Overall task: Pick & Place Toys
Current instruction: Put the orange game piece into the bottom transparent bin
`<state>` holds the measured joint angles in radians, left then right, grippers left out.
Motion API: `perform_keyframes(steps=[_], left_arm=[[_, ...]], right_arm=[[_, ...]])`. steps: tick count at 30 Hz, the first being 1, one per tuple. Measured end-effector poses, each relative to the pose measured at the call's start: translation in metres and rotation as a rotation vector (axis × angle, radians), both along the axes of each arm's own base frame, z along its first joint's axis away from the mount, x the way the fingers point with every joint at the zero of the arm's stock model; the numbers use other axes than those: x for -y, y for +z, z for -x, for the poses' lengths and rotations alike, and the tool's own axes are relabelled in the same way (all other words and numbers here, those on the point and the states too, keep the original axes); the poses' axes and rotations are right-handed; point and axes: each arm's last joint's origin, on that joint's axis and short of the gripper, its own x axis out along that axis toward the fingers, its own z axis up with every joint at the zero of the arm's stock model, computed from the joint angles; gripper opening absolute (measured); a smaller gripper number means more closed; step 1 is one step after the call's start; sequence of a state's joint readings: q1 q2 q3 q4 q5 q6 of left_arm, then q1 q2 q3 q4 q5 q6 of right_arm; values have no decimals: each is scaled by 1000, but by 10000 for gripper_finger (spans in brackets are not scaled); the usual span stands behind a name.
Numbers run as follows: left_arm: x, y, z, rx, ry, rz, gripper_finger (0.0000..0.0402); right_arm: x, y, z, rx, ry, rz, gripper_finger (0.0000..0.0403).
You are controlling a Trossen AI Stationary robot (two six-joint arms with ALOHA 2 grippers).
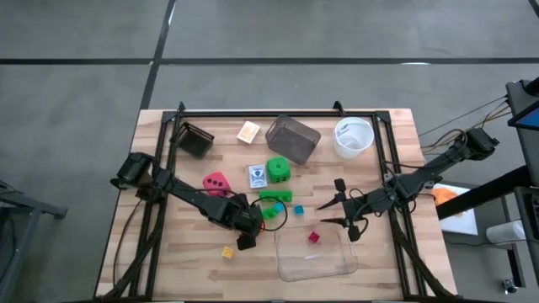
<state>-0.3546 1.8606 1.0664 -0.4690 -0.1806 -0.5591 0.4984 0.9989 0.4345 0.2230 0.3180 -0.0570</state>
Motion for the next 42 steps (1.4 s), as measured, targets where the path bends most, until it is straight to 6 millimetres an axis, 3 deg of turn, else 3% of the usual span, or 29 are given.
perform_keyframes(steps=[9, 18, 23, 27, 34, 42], left_arm=[[0, -1, 0, -7, -10, 4, 160], [0, 0, 1, -8, -16, 10, 156], [1, 15, 1, 50, -30, 10, 156], [2, 40, -1, 212, -85, -16, 156], [6, 82, -10, 699, -255, -28, 156], [2, 102, -30, 892, -391, -15, 156]], right_arm=[[0, 0, 0, 0, 0, 0, 167], [0, 0, 0, 0, 0, 0, 167], [0, 0, 0, 0, 0, 0, 167], [1, -4, 1, 17, 0, -9, 167], [3, -15, 5, 163, 14, -25, 167], [4, -15, 6, 181, 6, -20, 167]])
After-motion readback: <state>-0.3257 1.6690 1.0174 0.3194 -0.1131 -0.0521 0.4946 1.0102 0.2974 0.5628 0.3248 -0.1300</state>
